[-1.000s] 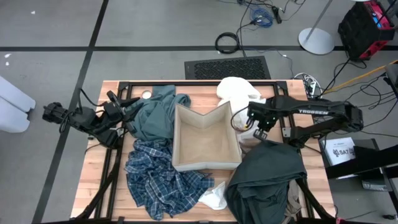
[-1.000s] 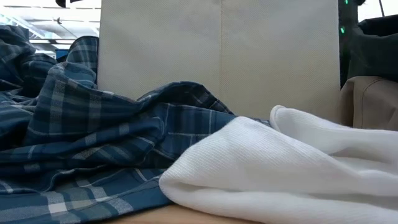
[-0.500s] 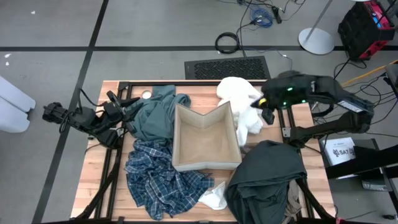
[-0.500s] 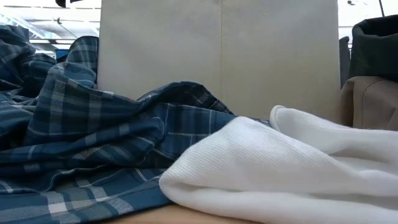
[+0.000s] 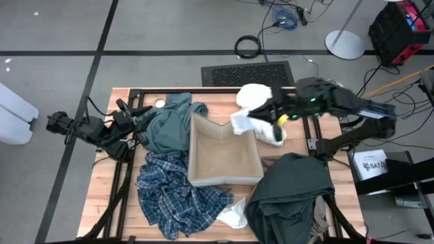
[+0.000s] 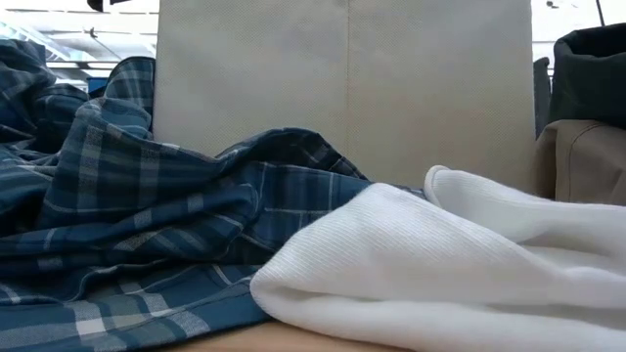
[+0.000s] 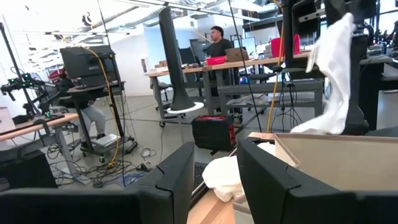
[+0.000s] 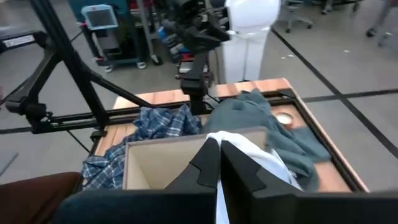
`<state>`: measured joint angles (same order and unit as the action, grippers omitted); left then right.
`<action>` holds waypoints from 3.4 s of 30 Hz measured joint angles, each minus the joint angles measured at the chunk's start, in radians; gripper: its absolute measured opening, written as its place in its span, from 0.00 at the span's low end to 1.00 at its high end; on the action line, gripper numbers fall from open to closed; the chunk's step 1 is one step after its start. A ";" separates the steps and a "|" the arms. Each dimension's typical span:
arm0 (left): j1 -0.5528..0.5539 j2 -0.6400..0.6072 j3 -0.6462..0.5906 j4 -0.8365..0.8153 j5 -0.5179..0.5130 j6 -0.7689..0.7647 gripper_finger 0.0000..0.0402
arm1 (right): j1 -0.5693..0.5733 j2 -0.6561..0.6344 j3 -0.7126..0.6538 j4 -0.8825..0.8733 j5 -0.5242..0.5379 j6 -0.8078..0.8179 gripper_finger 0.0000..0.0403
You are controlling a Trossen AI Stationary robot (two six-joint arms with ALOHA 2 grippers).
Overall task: Sort clothes
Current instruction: Put the top white sock into the laundry organizer, then put the white sock into the laundry organizer
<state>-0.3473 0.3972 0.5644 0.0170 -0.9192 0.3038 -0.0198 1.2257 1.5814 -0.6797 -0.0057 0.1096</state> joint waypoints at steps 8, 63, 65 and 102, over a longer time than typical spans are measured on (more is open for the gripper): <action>0.000 0.000 0.000 0.000 -0.001 0.000 0.33 | 0.077 0.175 0.000 0.264 -0.002 -0.078 0.00; -0.001 0.150 0.000 0.209 0.899 -0.011 0.33 | 0.345 0.275 0.000 -0.029 -0.047 0.225 0.40; -0.014 0.240 0.000 0.304 0.952 -0.010 0.33 | 0.379 0.275 0.000 -0.026 -0.039 0.237 0.40; -0.068 1.509 0.747 -0.187 1.045 -0.139 0.33 | 0.673 0.274 -0.193 -0.028 0.695 0.314 0.40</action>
<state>-0.4156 1.9059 1.3113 -0.1696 0.1258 0.1647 0.6528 1.4998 1.3888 -0.7074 0.6895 0.4240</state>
